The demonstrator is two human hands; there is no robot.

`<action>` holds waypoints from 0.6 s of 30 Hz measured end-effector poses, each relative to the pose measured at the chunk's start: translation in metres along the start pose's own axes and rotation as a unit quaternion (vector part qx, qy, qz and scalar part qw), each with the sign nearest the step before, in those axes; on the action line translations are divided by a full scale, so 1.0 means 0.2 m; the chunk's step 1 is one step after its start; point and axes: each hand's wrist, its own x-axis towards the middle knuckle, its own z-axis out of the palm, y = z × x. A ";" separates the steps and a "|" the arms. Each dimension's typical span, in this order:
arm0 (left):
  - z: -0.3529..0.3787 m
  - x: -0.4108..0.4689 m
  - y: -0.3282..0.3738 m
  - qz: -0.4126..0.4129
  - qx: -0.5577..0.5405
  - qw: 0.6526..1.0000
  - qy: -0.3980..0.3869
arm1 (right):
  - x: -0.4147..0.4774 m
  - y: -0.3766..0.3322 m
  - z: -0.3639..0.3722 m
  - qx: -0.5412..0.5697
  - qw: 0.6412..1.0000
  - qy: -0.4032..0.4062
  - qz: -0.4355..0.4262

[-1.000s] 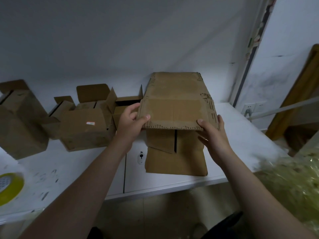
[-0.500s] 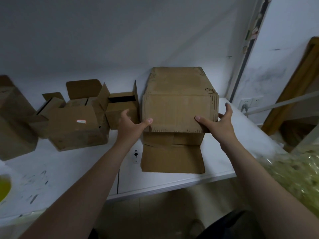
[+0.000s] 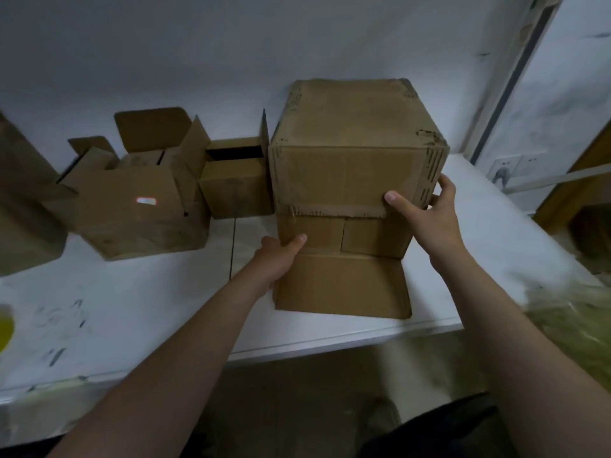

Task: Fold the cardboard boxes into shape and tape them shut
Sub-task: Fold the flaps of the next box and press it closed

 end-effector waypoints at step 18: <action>-0.03 0.02 0.08 0.263 0.005 0.952 0.156 | 0.01 0.09 -0.04 -0.004 1.000 0.017 -0.003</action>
